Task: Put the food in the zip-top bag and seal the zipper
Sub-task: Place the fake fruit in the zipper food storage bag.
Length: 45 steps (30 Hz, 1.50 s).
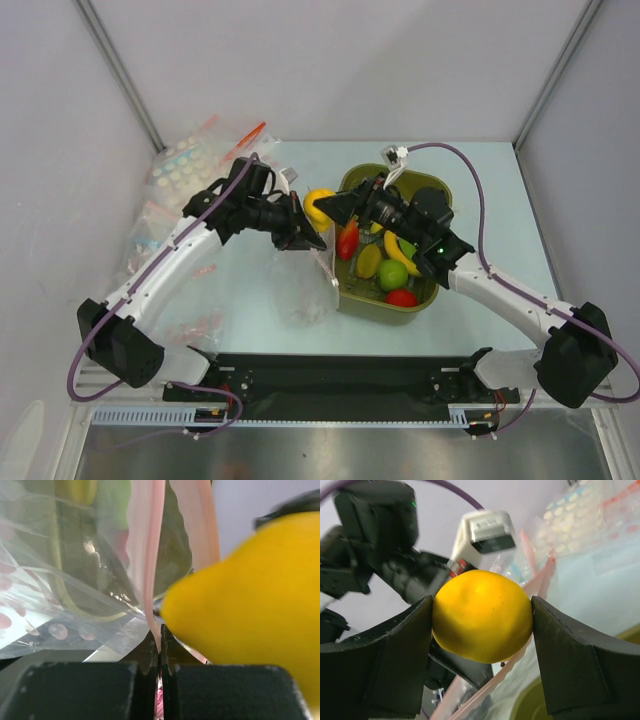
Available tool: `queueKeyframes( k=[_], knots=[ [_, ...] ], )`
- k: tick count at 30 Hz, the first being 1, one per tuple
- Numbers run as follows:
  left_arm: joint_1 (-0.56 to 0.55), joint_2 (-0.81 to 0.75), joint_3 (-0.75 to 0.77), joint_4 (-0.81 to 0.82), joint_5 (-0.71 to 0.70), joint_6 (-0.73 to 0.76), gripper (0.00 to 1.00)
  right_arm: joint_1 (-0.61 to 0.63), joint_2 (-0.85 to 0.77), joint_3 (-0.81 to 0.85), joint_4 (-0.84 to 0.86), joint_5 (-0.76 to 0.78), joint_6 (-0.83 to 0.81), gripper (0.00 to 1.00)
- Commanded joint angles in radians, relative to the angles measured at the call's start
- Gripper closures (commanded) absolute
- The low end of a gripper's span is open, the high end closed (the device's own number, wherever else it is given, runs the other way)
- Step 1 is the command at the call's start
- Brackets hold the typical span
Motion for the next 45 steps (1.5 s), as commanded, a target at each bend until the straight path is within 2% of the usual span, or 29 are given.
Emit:
queueKeyframes(
  k=[1, 8, 14, 25, 26, 28, 29, 30, 31, 33, 38, 45],
  knots=[
    [0.043, -0.036, 0.064, 0.015, 0.043, -0.043, 1.00, 0.005, -0.046, -0.041, 0.062, 0.025, -0.050, 0.77],
    [0.077, -0.016, 0.145, -0.115, 0.003, 0.037, 1.00, 0.034, -0.067, -0.046, -0.060, 0.046, -0.145, 0.79],
    [0.079, 0.013, 0.215, -0.152, -0.012, 0.057, 1.00, 0.062, -0.047, -0.022, -0.166, 0.040, -0.208, 0.79],
    [0.079, 0.066, 0.372, -0.183, -0.009, 0.147, 1.00, 0.065, 0.048, 0.046, -0.281, -0.087, -0.254, 0.71],
    [0.080, 0.071, 0.378, -0.192, -0.012, 0.155, 1.00, 0.065, 0.046, 0.048, -0.277, -0.093, -0.255, 0.69],
    [0.079, 0.079, 0.389, -0.195, -0.020, 0.181, 1.00, 0.065, 0.046, 0.052, -0.274, -0.116, -0.255, 0.56],
    [0.079, 0.082, 0.389, -0.200, -0.023, 0.185, 1.00, 0.065, 0.045, 0.057, -0.278, -0.120, -0.254, 0.45],
    [0.079, 0.085, 0.390, -0.201, -0.023, 0.198, 1.00, 0.065, 0.043, 0.064, -0.285, -0.120, -0.248, 0.27],
    [0.080, 0.086, 0.394, -0.203, -0.025, 0.204, 1.00, 0.064, 0.042, 0.080, -0.291, -0.129, -0.248, 0.19],
    [0.079, 0.090, 0.397, -0.212, -0.038, 0.231, 0.99, 0.059, 0.034, 0.103, -0.315, -0.132, -0.245, 0.09],
    [0.079, 0.091, 0.426, -0.267, -0.115, 0.319, 1.00, 0.015, 0.013, 0.163, -0.366, -0.136, -0.181, 0.06],
    [0.090, 0.039, 0.354, -0.187, -0.117, 0.340, 1.00, -0.062, -0.016, 0.203, -0.416, -0.170, -0.142, 0.05]
  ],
)
